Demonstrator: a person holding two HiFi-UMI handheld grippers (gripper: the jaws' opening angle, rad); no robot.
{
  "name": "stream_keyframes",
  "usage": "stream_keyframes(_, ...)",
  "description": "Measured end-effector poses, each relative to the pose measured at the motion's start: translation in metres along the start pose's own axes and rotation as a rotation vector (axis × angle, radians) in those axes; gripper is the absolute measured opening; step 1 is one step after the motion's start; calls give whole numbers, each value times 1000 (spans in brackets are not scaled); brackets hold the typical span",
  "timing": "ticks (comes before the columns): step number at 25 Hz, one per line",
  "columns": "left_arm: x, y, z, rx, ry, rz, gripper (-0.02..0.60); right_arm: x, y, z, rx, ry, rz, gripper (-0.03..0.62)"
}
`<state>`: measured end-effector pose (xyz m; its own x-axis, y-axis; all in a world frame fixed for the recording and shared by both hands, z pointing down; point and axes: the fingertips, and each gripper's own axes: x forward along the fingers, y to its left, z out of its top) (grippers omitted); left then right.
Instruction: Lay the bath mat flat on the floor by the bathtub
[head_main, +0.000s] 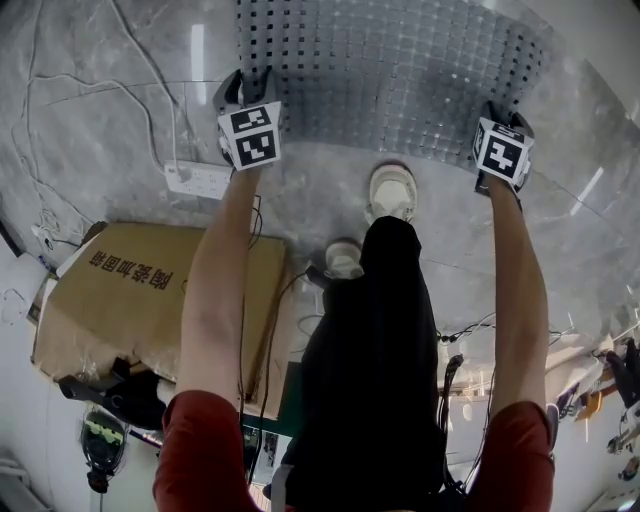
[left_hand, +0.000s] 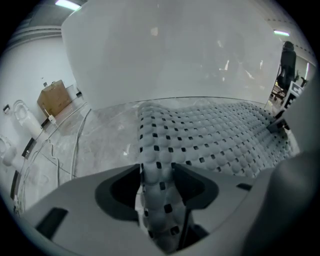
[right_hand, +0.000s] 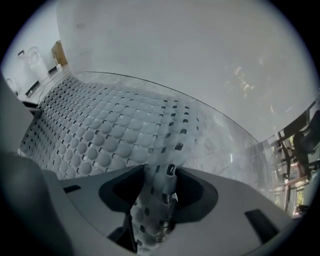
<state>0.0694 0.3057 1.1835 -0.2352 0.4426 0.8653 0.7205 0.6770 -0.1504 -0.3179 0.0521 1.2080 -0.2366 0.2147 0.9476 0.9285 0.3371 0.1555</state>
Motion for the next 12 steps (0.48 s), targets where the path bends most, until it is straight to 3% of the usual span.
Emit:
stream_keyframes(3,4,0,-2,17,12,-4,210,3,-8,-5,51,15,-12,211)
stream_keyframes(12,-5,4,-1,11,36,18,240,-17,-11,7,-31,-63,-58,291)
